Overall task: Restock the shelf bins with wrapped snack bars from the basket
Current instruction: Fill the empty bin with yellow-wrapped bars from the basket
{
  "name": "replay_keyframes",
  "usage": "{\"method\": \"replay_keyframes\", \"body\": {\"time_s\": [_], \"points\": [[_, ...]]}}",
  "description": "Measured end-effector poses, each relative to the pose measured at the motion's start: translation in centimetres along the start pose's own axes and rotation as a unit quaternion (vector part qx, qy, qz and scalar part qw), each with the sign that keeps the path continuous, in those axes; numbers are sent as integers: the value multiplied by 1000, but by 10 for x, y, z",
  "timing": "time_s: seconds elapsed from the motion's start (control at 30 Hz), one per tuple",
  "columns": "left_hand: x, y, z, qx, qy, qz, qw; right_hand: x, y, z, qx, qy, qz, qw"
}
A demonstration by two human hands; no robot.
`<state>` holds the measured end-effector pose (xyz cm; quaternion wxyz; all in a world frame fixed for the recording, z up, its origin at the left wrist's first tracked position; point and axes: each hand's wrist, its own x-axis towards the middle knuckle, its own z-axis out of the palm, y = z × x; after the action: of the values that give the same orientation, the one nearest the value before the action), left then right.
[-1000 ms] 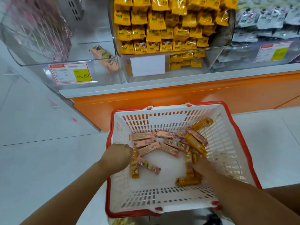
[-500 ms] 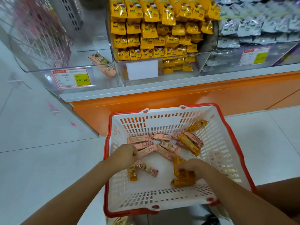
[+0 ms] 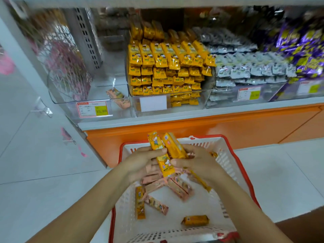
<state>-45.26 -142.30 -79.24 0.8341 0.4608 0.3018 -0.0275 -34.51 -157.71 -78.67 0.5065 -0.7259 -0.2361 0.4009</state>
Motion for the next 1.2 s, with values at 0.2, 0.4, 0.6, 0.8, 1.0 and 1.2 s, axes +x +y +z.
{"method": "replay_keyframes", "body": {"time_s": [0.2, 0.4, 0.6, 0.8, 1.0, 1.2], "points": [[-17, 29, 11, -38, -76, 63, 994, -3, -30, -13, 237, 4, -17, 971], [-17, 44, 23, -45, -89, 89, 991, -5, -53, -10, 184, 56, -84, 978], [-12, 59, 40, -95, -46, 113, 988, 2, -77, -14, -3, 92, -135, 987], [-12, 80, 53, -102, -2, 157, 982, 9, -91, -16, -171, 163, -282, 930], [-13, 108, 68, -38, 35, 236, 970, 9, -104, -10, -318, 190, -302, 878], [-15, 153, 73, 136, 104, 328, 929, 35, -150, -31, -212, 310, -332, 865]]}}
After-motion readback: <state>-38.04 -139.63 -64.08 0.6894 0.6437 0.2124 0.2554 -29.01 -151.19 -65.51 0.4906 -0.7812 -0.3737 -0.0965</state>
